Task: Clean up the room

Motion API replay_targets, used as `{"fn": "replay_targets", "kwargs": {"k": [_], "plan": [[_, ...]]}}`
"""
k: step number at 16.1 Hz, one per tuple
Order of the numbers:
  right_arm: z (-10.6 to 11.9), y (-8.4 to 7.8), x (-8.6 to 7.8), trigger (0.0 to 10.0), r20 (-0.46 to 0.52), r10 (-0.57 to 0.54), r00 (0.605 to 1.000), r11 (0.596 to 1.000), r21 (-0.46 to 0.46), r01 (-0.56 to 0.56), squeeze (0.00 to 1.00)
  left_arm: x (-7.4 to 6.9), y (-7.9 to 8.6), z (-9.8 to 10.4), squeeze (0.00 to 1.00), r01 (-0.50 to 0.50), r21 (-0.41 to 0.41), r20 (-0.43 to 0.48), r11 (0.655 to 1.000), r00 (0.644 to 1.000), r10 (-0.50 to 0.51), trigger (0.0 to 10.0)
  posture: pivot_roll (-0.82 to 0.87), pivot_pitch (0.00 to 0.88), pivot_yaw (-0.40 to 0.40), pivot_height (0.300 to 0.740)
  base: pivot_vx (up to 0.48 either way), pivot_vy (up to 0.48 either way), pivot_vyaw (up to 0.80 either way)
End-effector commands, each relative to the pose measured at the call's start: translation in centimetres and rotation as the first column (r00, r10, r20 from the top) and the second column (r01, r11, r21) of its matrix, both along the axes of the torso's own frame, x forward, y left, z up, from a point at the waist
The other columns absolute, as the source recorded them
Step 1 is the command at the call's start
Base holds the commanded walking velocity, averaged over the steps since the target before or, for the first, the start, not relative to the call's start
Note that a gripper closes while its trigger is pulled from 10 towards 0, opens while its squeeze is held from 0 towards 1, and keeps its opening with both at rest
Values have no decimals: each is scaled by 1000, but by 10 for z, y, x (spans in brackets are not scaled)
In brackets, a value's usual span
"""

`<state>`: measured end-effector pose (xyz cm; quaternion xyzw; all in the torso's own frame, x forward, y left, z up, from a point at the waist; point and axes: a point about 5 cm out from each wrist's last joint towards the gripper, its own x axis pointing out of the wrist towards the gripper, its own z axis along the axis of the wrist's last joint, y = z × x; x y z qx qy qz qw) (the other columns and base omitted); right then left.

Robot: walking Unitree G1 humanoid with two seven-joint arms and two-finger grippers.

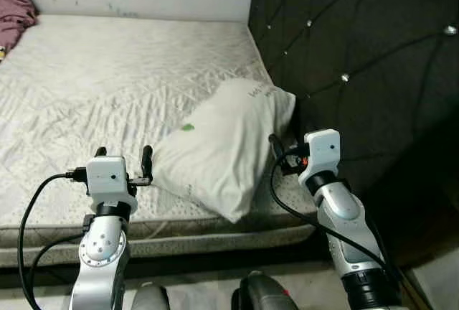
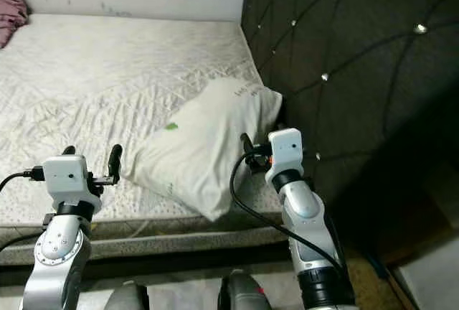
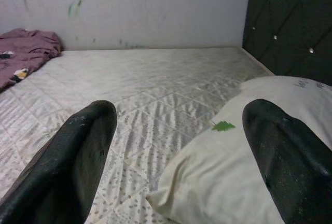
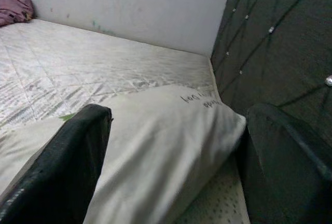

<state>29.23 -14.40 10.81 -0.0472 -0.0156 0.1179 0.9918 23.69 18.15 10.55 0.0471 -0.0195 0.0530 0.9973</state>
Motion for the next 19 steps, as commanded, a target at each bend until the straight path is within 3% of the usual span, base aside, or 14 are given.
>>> {"fn": "replay_targets", "kwargs": {"k": [1, 19], "plan": [[2, -1, 1, 10000, 5, 8, 1000, 1000, -9, -8, 0, 0, -1, 5, 0, 3, -1, 27, 1000, 1000, -3, 10000, -45, 22, -66, 676, 0, 0, 0], [3, 1, 3, 10000, 6, 13, 1000, 1000, -16, -13, 0, 0, -3, 5, 0, 18, -4, 31, 1000, 999, -18, 10000, -47, 27, -69, 676, 277, 0, 0]]}}
